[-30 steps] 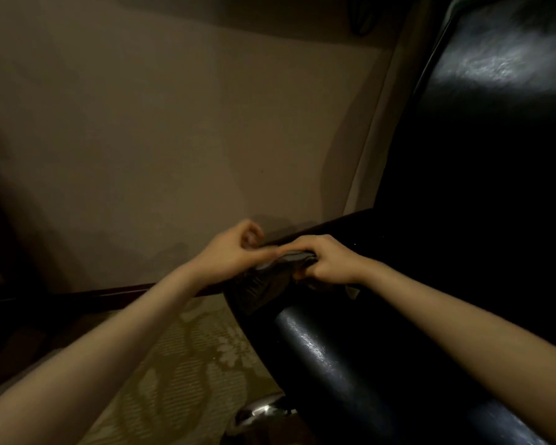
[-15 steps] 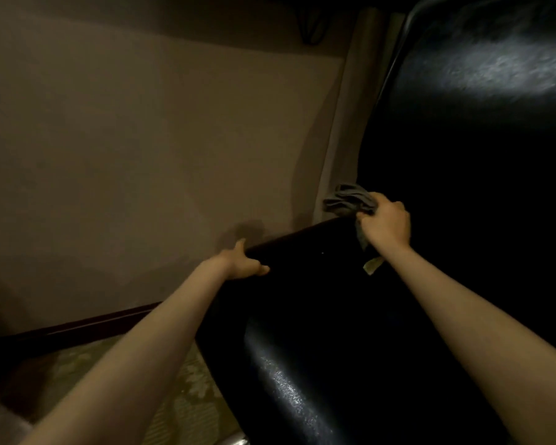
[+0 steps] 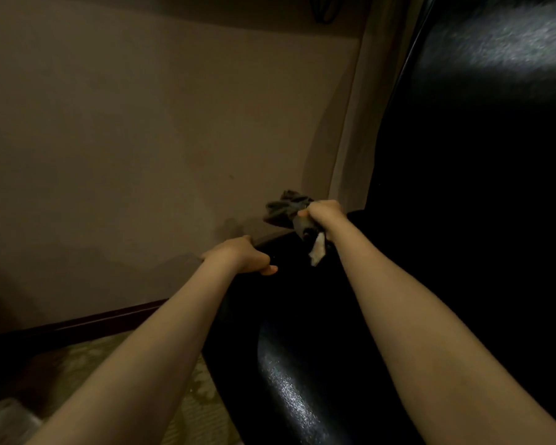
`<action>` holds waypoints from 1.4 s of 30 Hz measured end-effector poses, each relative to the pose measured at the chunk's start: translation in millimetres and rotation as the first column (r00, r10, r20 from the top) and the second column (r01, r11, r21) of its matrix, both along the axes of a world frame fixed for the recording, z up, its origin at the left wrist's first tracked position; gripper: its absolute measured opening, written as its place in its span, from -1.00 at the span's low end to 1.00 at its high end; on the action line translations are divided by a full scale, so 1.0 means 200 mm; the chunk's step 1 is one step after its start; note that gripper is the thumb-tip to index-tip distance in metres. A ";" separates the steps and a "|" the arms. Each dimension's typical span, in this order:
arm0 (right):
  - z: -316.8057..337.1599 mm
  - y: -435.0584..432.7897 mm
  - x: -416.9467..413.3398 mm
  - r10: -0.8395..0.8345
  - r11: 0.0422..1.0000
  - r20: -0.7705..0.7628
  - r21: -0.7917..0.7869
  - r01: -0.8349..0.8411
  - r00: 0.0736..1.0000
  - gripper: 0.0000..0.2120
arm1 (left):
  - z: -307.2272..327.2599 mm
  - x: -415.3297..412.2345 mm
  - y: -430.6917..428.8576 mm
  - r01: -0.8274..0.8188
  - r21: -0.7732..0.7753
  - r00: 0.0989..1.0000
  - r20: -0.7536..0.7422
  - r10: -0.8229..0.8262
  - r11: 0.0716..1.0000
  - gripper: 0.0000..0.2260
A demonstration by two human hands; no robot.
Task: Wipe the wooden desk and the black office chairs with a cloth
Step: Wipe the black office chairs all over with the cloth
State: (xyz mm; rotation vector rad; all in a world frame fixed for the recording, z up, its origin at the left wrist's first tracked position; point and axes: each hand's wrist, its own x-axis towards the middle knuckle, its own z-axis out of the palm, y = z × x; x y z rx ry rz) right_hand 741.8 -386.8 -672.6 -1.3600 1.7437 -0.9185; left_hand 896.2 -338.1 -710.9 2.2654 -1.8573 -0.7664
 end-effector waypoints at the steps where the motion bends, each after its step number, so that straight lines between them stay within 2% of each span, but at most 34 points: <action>1: 0.02 -0.01 -0.01 -0.042 0.999 0.078 -0.029 0.045 0.996 -0.71 | 0.00 0.00 0.00 -0.005 0.004 1.000 -0.017 0.005 1.000 -0.09; 2: 0.05 -0.04 -0.03 -0.086 0.992 0.047 -0.089 0.090 0.995 -0.69 | 0.00 0.00 0.00 -0.015 -0.003 0.999 -0.038 0.014 1.000 -0.07; 3: 0.07 -0.04 -0.08 -0.138 0.980 -0.082 -0.155 0.124 0.987 -0.65 | -0.01 0.01 -0.02 -0.023 -0.010 0.998 -0.061 0.022 1.000 -0.04; 4: 0.08 -0.04 -0.14 -0.195 0.969 -0.274 -0.204 0.141 0.942 -0.61 | -0.05 0.03 -0.07 -0.029 -0.016 0.996 -0.080 0.028 0.999 -0.01; 5: 0.06 -0.03 -0.20 -0.250 0.958 -0.447 -0.246 0.151 0.859 -0.59 | -0.07 0.04 -0.09 -0.036 -0.024 0.995 -0.090 0.033 0.999 0.00; 6: 0.05 -0.03 -0.27 -0.290 0.953 -0.558 -0.245 0.179 0.777 -0.60 | -0.09 0.04 -0.10 -0.045 -0.025 0.994 -0.097 0.042 0.999 0.00; 7: 0.01 -0.03 -0.32 -0.303 0.953 -0.634 -0.204 0.224 0.712 -0.60 | -0.07 0.03 -0.08 -0.053 -0.021 0.994 -0.100 0.051 0.998 -0.01; 9: -0.07 0.00 -0.34 -0.230 0.960 -0.731 -0.063 0.273 0.642 -0.61 | -0.02 0.01 -0.01 -0.052 -0.012 0.995 -0.085 0.051 0.999 -0.07; 11: -0.11 0.04 -0.25 -0.140 0.983 -0.771 -0.033 0.180 0.621 -0.64 | -0.02 0.00 -0.02 -0.059 0.006 0.995 -0.084 0.060 0.998 -0.11; 13: -0.07 0.05 -0.10 -0.102 0.995 -0.710 -0.069 0.076 0.697 -0.64 | -0.06 0.03 -0.06 -0.058 -0.015 0.994 -0.095 0.056 0.998 -0.09; 14: -0.05 0.05 -0.02 -0.060 0.997 -0.618 -0.068 0.022 0.784 -0.62 | -0.07 0.03 -0.07 -0.051 -0.031 0.994 -0.101 0.047 0.998 -0.11; 15: -0.03 0.07 0.07 0.018 0.998 -0.483 -0.037 -0.041 0.875 -0.60 | -0.07 0.03 -0.06 -0.043 -0.052 0.994 -0.103 0.038 0.998 -0.14; 16: -0.02 0.08 0.16 0.089 0.996 -0.284 0.012 -0.089 0.955 -0.60 | -0.05 0.03 -0.02 -0.041 -0.066 0.995 -0.094 0.034 0.997 -0.18; 17: -0.02 0.08 0.23 0.139 0.987 -0.042 0.085 -0.135 0.989 -0.61 | -0.03 0.02 0.02 -0.037 -0.089 0.995 -0.095 0.029 0.995 -0.21; 18: -0.02 0.08 0.27 0.141 0.973 0.185 0.153 -0.171 0.973 -0.62 | -0.02 0.03 0.03 -0.030 -0.101 0.992 -0.126 0.017 0.994 -0.25; 19: -0.02 0.08 0.29 0.126 0.969 0.321 0.163 -0.186 0.939 -0.67 | -0.02 0.04 0.04 -0.030 -0.103 0.986 -0.168 0.012 0.994 -0.28; 20: -0.01 0.08 0.28 0.113 0.979 0.345 0.124 -0.164 0.932 -0.77 | -0.01 0.06 0.04 -0.052 -0.114 0.980 -0.197 0.028 0.992 -0.31; 21: 0.02 0.08 0.26 0.108 0.992 0.291 0.031 -0.123 0.951 -0.84 | 0.00 0.09 0.04 -0.089 -0.143 0.977 -0.206 0.058 0.986 -0.32; 22: 0.04 0.07 0.22 0.125 0.991 0.143 -0.073 -0.115 0.982 -0.86 | 0.02 0.13 0.04 -0.139 -0.194 0.975 -0.199 0.100 0.971 -0.37; 24: 0.08 0.05 0.13 0.126 0.976 -0.175 -0.156 -0.154 0.976 -0.75 | 0.04 0.21 0.02 -0.237 -0.336 0.967 -0.174 0.187 0.912 -0.59; 26: 0.08 0.04 0.07 0.144 0.983 -0.404 -0.050 -0.179 0.903 -0.66 | 0.06 0.27 0.02 -0.277 -0.414 0.960 -0.146 0.237 0.867 -0.76; 27: 0.06 0.06 0.07 0.164 0.982 -0.535 0.006 -0.190 0.829 -0.62 | 0.06 0.27 0.02 -0.269 -0.423 0.963 -0.132 0.235 0.865 -0.81; 29: 0.00 0.10 0.11 0.191 0.976 -0.664 0.054 -0.209 0.723 -0.58 | 0.05 0.26 0.02 -0.196 -0.411 0.981 -0.092 0.173 0.890 -0.62; 31: -0.03 0.14 0.20 0.177 0.976 -0.635 0.016 -0.216 0.752 -0.60 | 0.03 0.23 0.03 -0.109 -0.406 0.993 -0.075 0.086 0.907 -0.46; 32: -0.03 0.14 0.24 0.194 0.976 -0.526 0.019 -0.217 0.828 -0.61 | 0.03 0.21 0.03 -0.103 -0.420 0.993 -0.088 0.073 0.902 -0.45; 33: -0.02 0.14 0.28 0.233 0.972 -0.343 0.049 -0.230 0.910 -0.63 | 0.02 0.22 0.02 -0.131 -0.436 0.989 -0.121 0.086 0.890 -0.48; 34: -0.02 0.13 0.33 0.277 0.958 -0.088 0.106 -0.267 0.957 -0.64 | 0.03 0.23 0.03 -0.174 -0.461 0.981 -0.157 0.114 0.870 -0.52; 35: 0.00 0.14 0.37 0.297 0.932 0.166 0.164 -0.324 0.940 -0.62 | 0.04 0.25 0.04 -0.228 -0.487 0.969 -0.197 0.149 0.843 -0.56; 36: 0.00 0.15 0.40 0.290 0.915 0.326 0.183 -0.361 0.900 -0.61 | 0.06 0.27 0.05 -0.275 -0.512 0.957 -0.231 0.178 0.814 -0.60; 37: 0.00 0.15 0.42 0.276 0.913 0.386 0.180 -0.365 0.880 -0.63 | 0.08 0.30 0.05 -0.300 -0.537 0.950 -0.246 0.194 0.789 -0.63; 38: 0.01 0.15 0.42 0.271 0.923 0.396 0.152 -0.354 0.877 -0.69 | 0.10 0.32 0.06 -0.306 -0.555 0.949 -0.243 0.202 0.774 -0.64; 40: 0.03 0.11 0.37 0.258 0.964 0.228 0.011 -0.267 0.939 -0.76 | 0.11 0.35 0.08 -0.273 -0.538 0.960 -0.204 0.191 0.797 -0.58; 41: 0.04 0.09 0.33 0.256 0.965 0.045 -0.076 -0.252 0.966 -0.71 | 0.11 0.36 0.09 -0.246 -0.518 0.968 -0.180 0.177 0.819 -0.54; 42: 0.05 0.10 0.29 0.238 0.958 -0.176 -0.119 -0.260 0.955 -0.66 | 0.10 0.36 0.11 -0.235 -0.496 0.971 -0.168 0.173 0.836 -0.50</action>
